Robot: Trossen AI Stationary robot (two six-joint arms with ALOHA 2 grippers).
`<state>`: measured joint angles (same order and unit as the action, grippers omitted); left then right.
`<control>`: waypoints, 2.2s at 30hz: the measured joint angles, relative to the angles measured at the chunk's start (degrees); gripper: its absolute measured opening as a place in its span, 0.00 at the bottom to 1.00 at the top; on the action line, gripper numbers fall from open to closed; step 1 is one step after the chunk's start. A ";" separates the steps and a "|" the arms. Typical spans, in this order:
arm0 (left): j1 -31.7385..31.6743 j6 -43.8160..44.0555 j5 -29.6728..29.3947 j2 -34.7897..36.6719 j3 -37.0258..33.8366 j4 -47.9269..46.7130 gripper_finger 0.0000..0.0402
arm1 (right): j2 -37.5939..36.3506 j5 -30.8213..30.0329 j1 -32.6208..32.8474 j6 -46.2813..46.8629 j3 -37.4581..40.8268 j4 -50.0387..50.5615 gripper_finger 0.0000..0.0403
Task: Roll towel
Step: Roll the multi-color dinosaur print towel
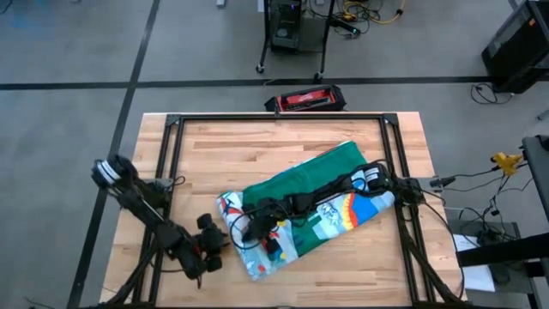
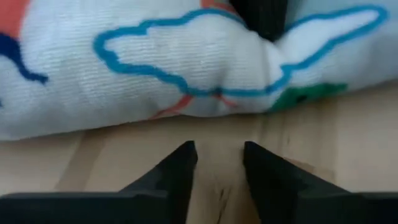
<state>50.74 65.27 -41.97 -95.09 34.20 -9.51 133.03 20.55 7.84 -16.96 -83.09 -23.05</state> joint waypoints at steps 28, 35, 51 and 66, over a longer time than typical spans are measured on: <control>-0.90 -0.15 -6.31 -0.49 0.04 1.33 0.39 | -6.16 -6.22 0.04 -4.08 2.93 8.78 0.00; -1.53 -7.28 -14.96 -0.35 1.95 1.21 0.41 | -6.21 -7.06 0.00 -3.61 4.39 8.80 0.00; -7.21 -14.02 -14.93 0.20 5.07 1.56 0.38 | -12.58 -9.57 -0.02 -5.77 4.63 20.80 0.00; -8.92 -14.42 -14.43 0.20 5.07 1.43 0.40 | -19.03 -13.21 -1.69 -7.72 8.84 30.67 0.00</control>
<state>41.82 50.85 -56.40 -94.89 39.27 -8.08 114.00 7.34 6.14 -24.68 -74.25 7.62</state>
